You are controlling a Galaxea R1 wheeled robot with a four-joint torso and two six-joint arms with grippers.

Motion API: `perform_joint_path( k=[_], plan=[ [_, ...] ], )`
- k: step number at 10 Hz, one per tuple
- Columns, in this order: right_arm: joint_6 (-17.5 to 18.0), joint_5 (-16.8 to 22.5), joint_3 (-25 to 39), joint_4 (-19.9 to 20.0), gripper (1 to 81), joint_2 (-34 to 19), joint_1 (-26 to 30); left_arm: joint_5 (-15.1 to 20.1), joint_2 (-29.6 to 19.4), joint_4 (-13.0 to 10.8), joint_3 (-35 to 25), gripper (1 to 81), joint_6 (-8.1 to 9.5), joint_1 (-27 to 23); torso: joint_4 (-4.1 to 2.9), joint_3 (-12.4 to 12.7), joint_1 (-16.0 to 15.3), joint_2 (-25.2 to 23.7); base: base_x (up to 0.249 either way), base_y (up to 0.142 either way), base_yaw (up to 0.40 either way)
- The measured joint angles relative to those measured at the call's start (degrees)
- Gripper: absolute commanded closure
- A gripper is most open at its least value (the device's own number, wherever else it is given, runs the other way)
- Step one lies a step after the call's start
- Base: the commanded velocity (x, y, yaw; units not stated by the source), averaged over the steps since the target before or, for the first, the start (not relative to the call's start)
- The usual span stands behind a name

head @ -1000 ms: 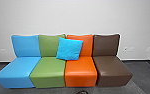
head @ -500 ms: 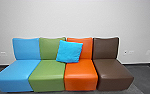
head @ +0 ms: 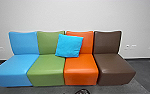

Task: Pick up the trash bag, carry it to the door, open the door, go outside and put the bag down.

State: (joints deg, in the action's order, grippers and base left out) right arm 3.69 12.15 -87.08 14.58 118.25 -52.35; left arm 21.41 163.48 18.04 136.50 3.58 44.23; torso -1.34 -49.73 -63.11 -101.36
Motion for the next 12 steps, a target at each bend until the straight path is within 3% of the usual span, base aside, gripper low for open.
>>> perform_joint_path(
  k=[4,5,9,12],
  plan=[
    [0.0,-0.1,1.3,0.2,1.0,-1.3,1.5,-0.3,0.9,0.1,1.3,1.0,0.18,-4.7,0.0,-7.9,-5.4,-8.4,0.0,0.0,0.0],
    [0.0,-0.1,1.9,0.1,1.0,-1.9,1.6,0.0,1.6,0.1,1.3,1.0,0.22,-4.4,0.0,-8.8,-6.3,-9.9,0.0,0.0,0.0],
    [0.0,-0.1,3.8,0.4,1.0,-3.6,2.4,0.0,4.3,0.0,1.7,1.0,0.35,-5.0,0.0,-9.6,-11.2,-17.7,0.0,0.0,0.0],
    [0.0,-0.1,5.3,0.4,1.0,-5.7,2.4,0.0,6.5,0.0,5.3,1.0,0.33,-4.8,0.0,-10.1,-15.1,-24.0,0.0,0.0,0.0]
  ],
)
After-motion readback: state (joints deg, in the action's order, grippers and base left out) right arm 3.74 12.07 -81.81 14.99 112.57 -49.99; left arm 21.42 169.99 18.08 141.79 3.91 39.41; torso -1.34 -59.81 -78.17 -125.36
